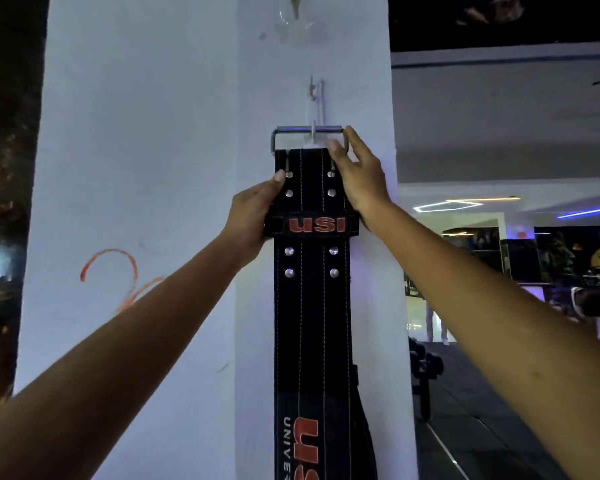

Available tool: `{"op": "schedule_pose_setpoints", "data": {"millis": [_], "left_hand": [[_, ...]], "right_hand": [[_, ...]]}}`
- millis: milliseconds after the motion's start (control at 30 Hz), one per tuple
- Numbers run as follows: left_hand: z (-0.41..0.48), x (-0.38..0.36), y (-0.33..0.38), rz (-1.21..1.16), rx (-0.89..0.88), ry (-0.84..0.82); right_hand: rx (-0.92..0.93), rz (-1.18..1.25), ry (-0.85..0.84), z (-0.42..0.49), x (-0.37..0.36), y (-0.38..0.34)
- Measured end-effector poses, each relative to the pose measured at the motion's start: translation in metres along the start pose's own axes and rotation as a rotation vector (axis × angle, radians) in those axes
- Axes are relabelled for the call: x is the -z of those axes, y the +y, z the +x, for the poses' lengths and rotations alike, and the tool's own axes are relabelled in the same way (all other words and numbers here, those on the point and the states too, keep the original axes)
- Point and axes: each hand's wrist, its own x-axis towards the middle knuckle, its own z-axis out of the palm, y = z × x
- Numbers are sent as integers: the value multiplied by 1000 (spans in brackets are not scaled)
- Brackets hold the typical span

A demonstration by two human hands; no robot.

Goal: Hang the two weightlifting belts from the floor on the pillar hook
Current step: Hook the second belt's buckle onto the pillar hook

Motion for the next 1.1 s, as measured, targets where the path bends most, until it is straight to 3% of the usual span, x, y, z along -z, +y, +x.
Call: {"op": "schedule_pose_setpoints", "data": {"millis": [233, 467, 867, 1100], "left_hand": [[-70, -10, -39, -83, 61, 23], [-171, -2, -111, -7, 40, -13], [-262, 13, -159, -17, 197, 26], [-346, 31, -206, -45, 445, 29]], "right_hand": [[-266, 314, -47, -84, 15, 26], [-214, 227, -30, -215, 10, 87], [-332, 339, -90, -307, 30, 102], [-716, 270, -138, -430, 38, 156]]}}
